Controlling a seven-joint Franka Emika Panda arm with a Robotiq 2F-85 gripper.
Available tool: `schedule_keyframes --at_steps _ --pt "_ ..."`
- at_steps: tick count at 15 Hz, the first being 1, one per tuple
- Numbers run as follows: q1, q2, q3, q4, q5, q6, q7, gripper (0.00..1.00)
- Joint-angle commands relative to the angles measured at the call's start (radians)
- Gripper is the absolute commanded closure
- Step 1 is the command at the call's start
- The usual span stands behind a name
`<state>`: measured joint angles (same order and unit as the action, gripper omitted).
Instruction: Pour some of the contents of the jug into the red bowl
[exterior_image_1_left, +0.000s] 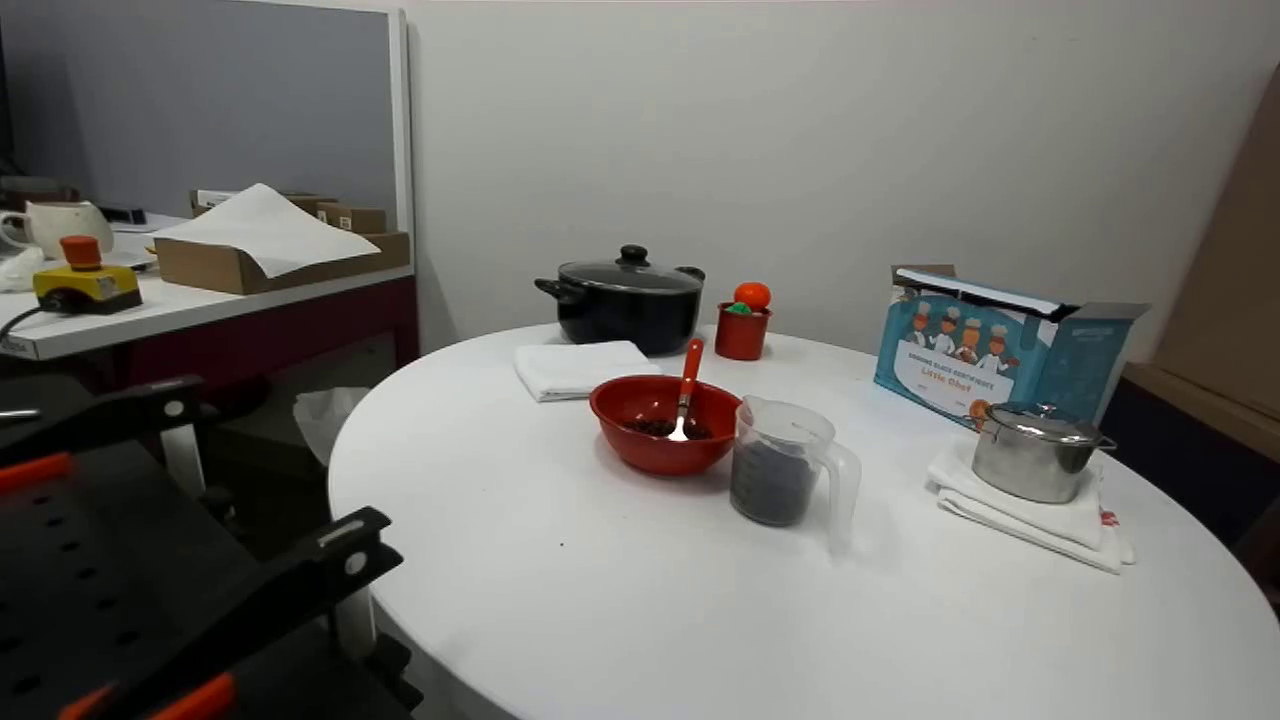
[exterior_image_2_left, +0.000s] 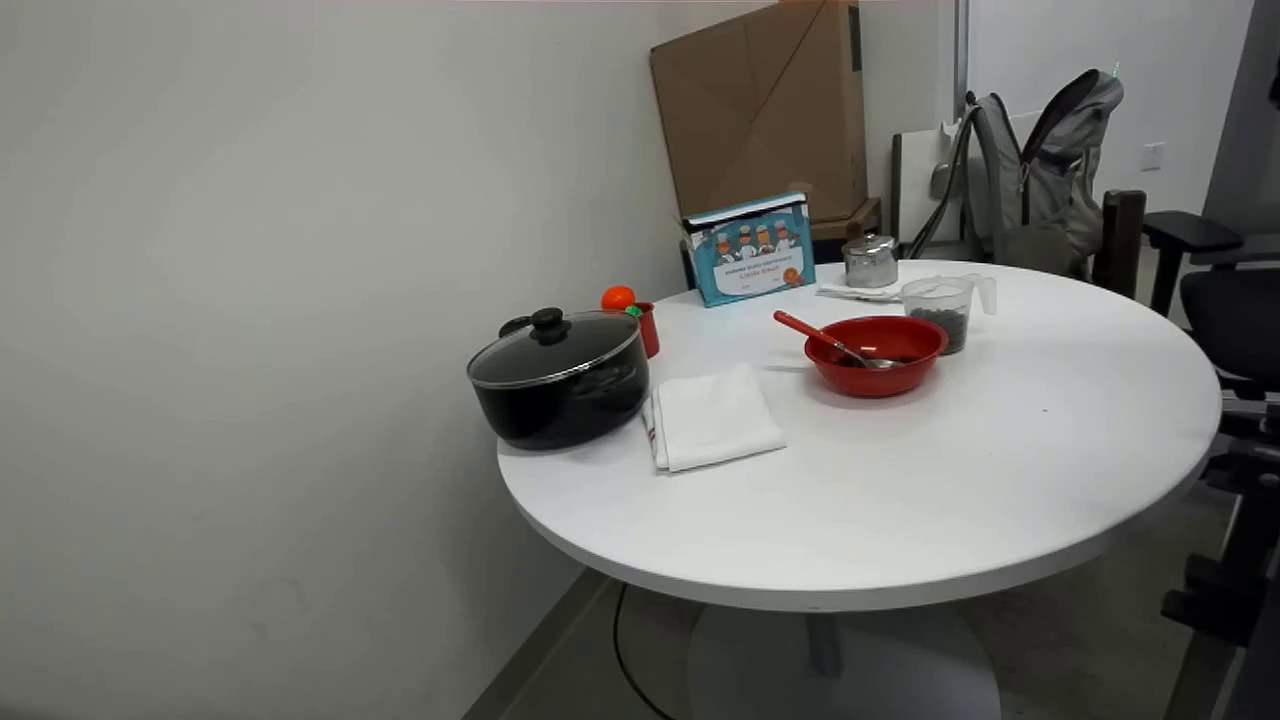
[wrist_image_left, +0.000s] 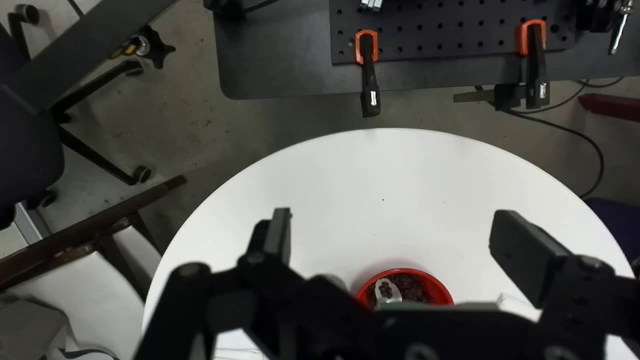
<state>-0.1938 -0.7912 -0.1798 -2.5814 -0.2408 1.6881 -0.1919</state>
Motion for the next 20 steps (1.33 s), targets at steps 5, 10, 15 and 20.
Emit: schedule_keyframes --at_steps 5,10,15,20 --pt "0.047 0.029 -0.025 0.02 -0.011 -0.03 -0.076 0.0" --pt "0.128 0.164 -0.041 0.079 -0.042 -0.018 -0.262 0.0" --pt "0.178 0.363 -0.04 0.212 -0.131 0.0 -0.437 0.0" --pt "0.162 0.581 -0.035 0.378 -0.241 0.074 -0.664 0.0"
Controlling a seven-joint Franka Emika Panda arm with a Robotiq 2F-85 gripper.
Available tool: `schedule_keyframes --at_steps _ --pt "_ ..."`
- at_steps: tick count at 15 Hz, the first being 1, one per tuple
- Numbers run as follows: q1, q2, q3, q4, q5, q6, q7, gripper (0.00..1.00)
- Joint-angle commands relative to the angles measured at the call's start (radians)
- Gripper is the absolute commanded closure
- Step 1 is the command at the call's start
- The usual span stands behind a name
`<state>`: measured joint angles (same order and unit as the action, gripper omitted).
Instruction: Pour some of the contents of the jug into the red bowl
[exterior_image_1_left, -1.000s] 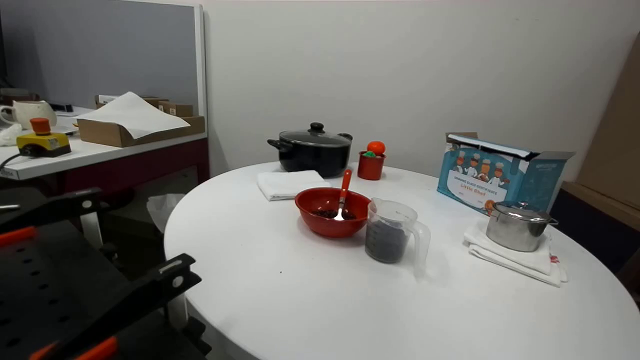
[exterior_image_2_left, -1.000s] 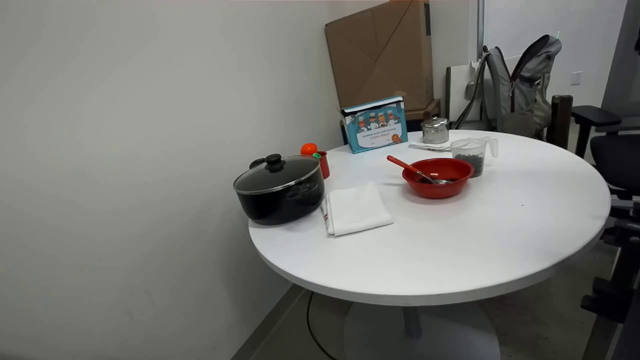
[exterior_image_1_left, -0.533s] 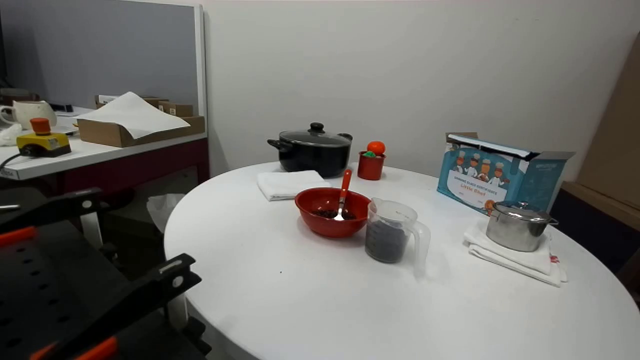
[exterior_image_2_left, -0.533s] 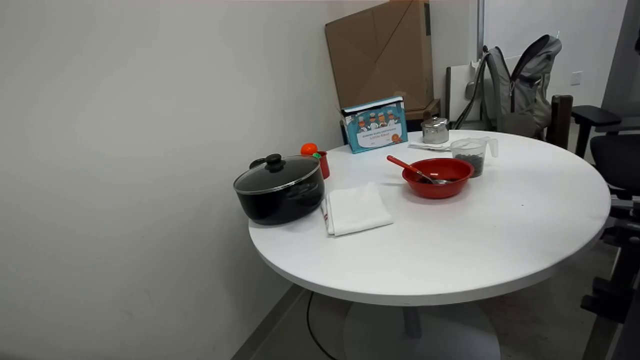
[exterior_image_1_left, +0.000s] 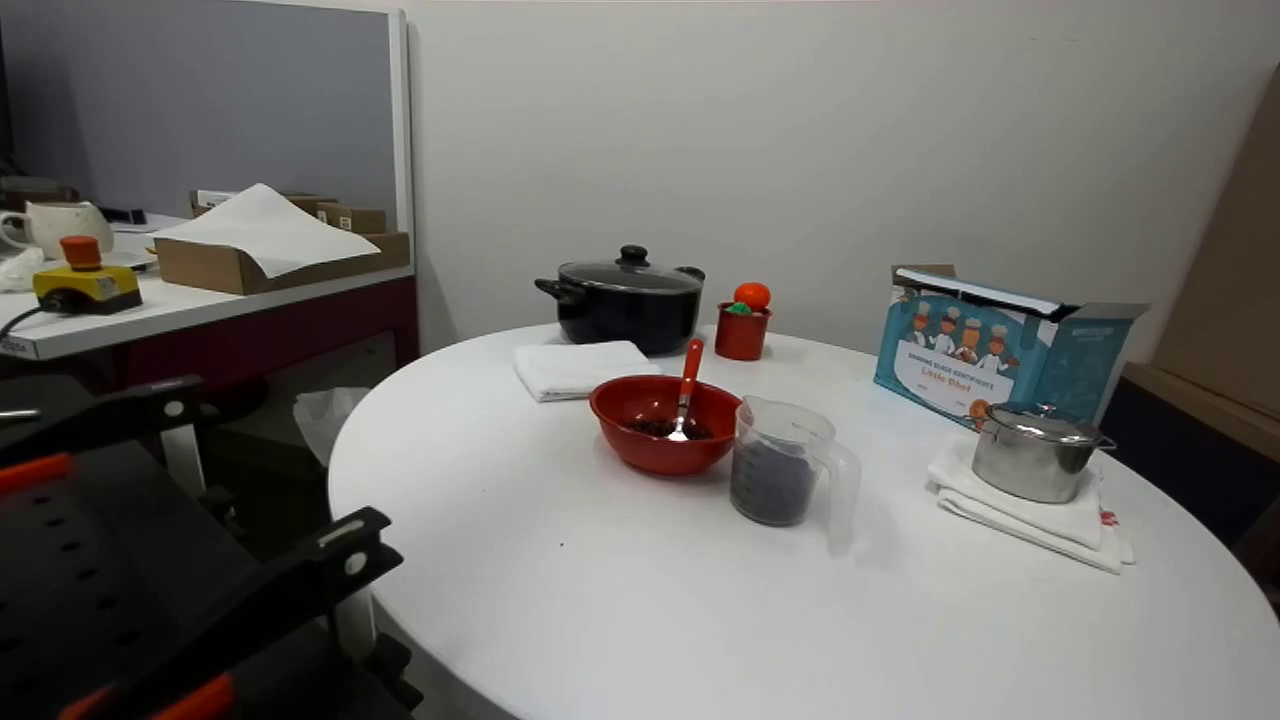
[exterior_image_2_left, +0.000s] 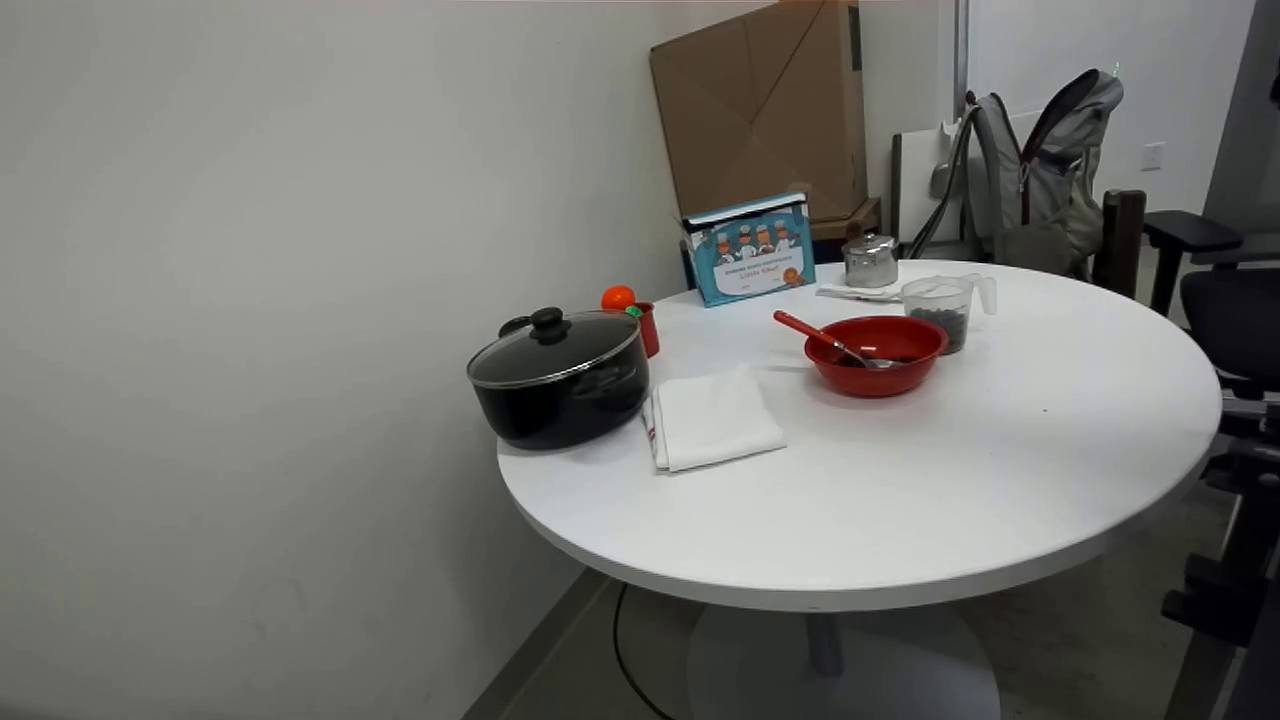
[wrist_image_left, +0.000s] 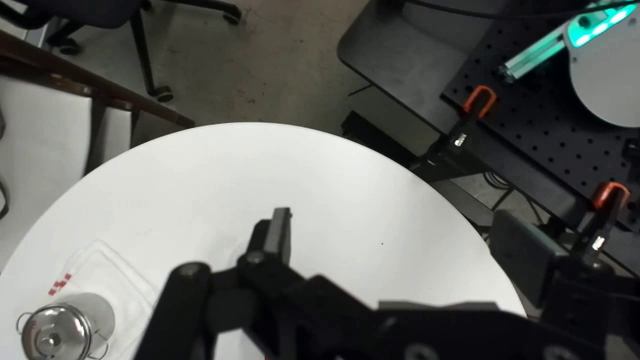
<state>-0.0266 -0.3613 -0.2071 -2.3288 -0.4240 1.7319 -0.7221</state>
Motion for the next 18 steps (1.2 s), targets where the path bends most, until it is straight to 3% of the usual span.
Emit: schedule_keyframes --at_steps 1,6,10,12,18 --pt "-0.014 0.189 -0.009 0.152 -0.081 0.068 -0.182 0.0" --pt "-0.094 0.394 -0.024 0.251 -0.158 0.332 -0.402 0.0" --pt "-0.184 0.573 -0.031 0.315 -0.077 0.549 -0.642 0.0" --pt "-0.222 0.665 -0.015 0.359 -0.027 0.591 -0.722 0.0" --pt "-0.233 0.824 0.004 0.426 0.013 0.577 -0.637 0.0"
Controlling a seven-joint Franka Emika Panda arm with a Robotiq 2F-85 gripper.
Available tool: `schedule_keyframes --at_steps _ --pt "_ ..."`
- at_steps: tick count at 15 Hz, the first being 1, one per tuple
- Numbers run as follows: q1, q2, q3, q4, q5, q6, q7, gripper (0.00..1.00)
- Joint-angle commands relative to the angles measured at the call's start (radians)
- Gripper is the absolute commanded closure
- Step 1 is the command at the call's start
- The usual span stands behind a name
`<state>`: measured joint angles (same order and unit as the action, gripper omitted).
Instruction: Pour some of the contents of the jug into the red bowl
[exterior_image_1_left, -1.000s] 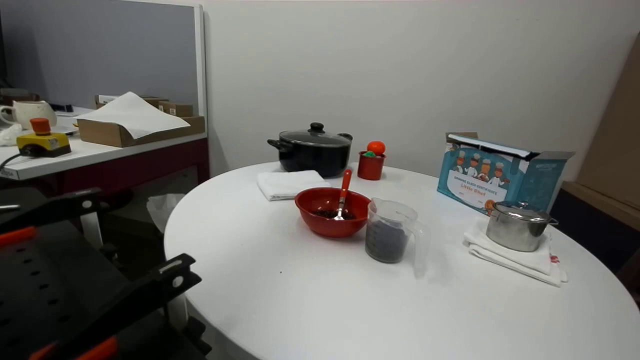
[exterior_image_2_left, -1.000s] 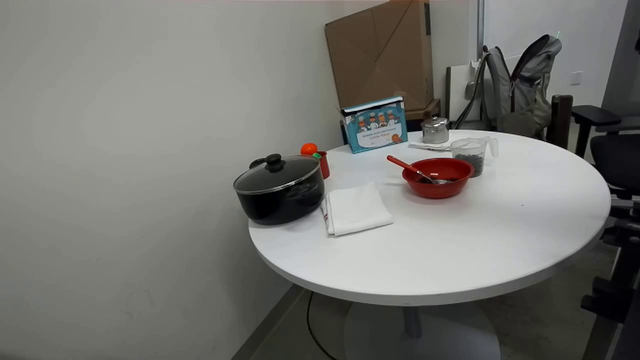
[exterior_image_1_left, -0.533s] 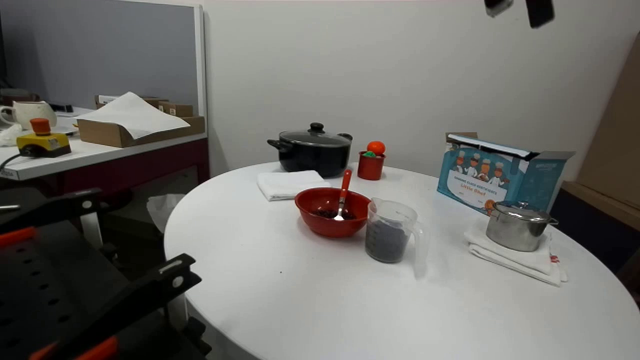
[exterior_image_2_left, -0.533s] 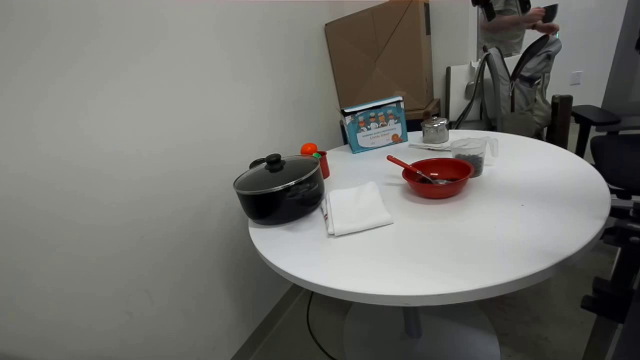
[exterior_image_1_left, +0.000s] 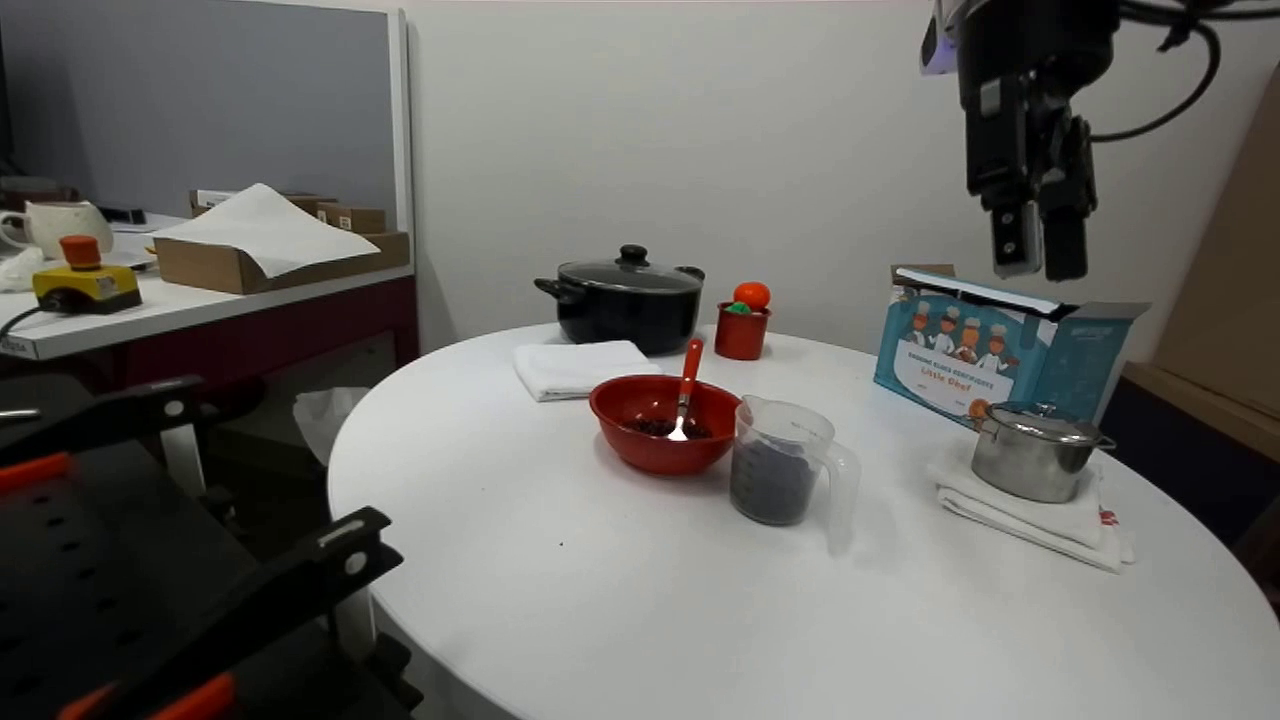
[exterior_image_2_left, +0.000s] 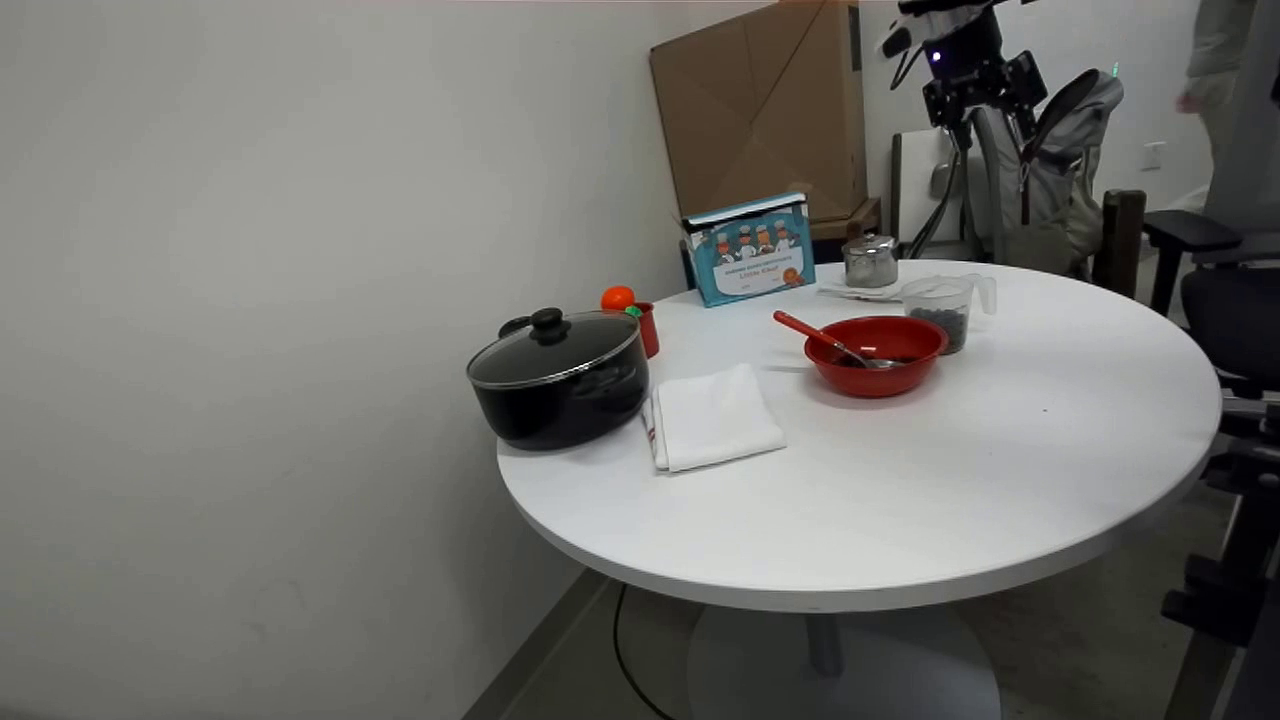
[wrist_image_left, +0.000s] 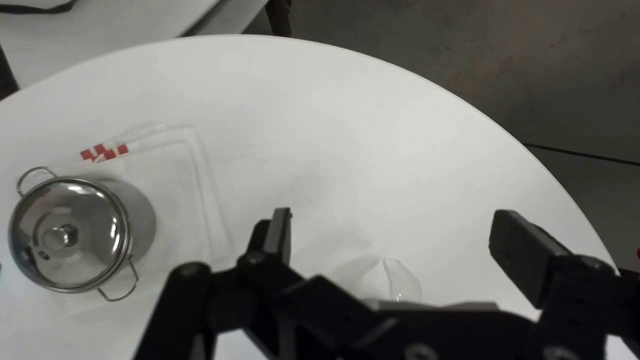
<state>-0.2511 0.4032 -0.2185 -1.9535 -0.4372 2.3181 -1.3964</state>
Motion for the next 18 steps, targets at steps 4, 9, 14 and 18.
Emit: schedule_keyframes --at_steps 4,9,14,18 --pt "-0.006 0.091 0.027 0.035 0.025 0.01 0.095 0.0" --pt "-0.003 0.116 0.046 -0.006 0.015 0.037 0.132 0.0" --pt "0.001 0.164 0.051 -0.049 -0.002 0.092 0.161 0.0" --pt "0.008 0.206 0.049 -0.074 0.002 0.146 0.21 0.0"
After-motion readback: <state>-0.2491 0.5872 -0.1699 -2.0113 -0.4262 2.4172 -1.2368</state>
